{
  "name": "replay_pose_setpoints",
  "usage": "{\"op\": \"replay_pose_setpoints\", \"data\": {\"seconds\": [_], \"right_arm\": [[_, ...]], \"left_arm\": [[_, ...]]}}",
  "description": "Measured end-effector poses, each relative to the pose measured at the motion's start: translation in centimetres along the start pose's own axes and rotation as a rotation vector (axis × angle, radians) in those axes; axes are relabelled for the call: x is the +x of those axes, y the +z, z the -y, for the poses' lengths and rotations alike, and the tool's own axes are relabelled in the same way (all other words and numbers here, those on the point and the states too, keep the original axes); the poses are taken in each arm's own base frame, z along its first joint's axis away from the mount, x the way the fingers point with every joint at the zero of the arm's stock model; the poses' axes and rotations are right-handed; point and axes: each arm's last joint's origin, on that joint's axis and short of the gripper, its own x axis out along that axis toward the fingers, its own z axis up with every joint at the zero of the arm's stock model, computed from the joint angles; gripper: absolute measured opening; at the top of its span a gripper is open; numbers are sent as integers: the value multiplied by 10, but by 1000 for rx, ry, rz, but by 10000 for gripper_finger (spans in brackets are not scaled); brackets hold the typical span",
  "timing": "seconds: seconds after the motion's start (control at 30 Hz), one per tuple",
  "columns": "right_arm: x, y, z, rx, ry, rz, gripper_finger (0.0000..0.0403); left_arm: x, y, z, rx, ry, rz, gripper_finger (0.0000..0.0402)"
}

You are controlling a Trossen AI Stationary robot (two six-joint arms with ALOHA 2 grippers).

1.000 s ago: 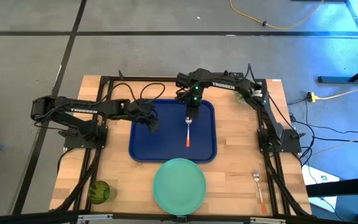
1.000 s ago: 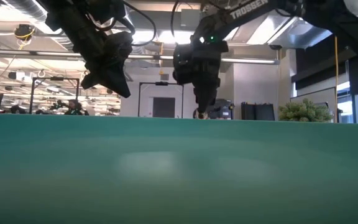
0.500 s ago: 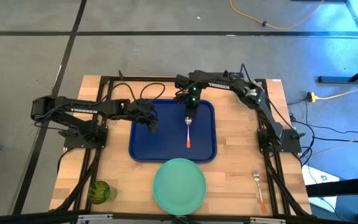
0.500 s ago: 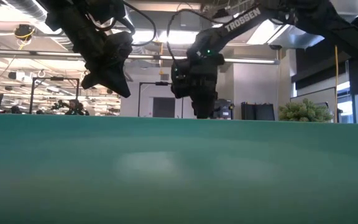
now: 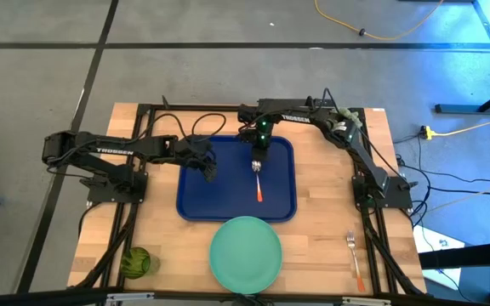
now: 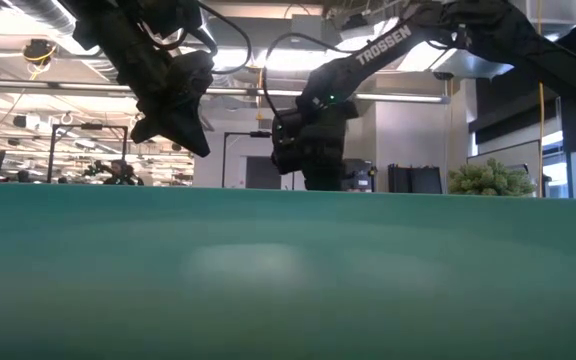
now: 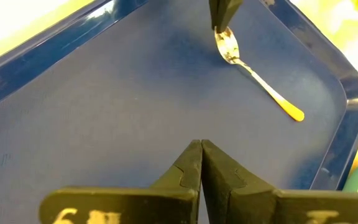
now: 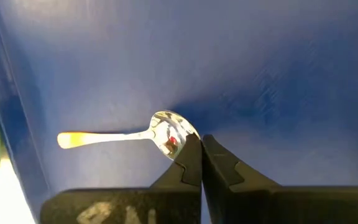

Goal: Pick and place plate/cup/fork/spoon on tray
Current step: Put the orange spoon on the blue serving tray

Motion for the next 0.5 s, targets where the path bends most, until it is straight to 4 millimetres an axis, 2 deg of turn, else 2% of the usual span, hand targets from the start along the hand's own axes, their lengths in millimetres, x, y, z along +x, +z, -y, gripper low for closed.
{"op": "replay_pose_setpoints", "data": {"seconds": [0.37, 0.5], "right_arm": [[4, -1, 2, 34, -13, 4, 0], [4, -1, 5, 66, -38, 6, 11]], "left_arm": [[0, 0, 0, 0, 0, 0, 0], [0, 0, 0, 0, 0, 0, 0]]}}
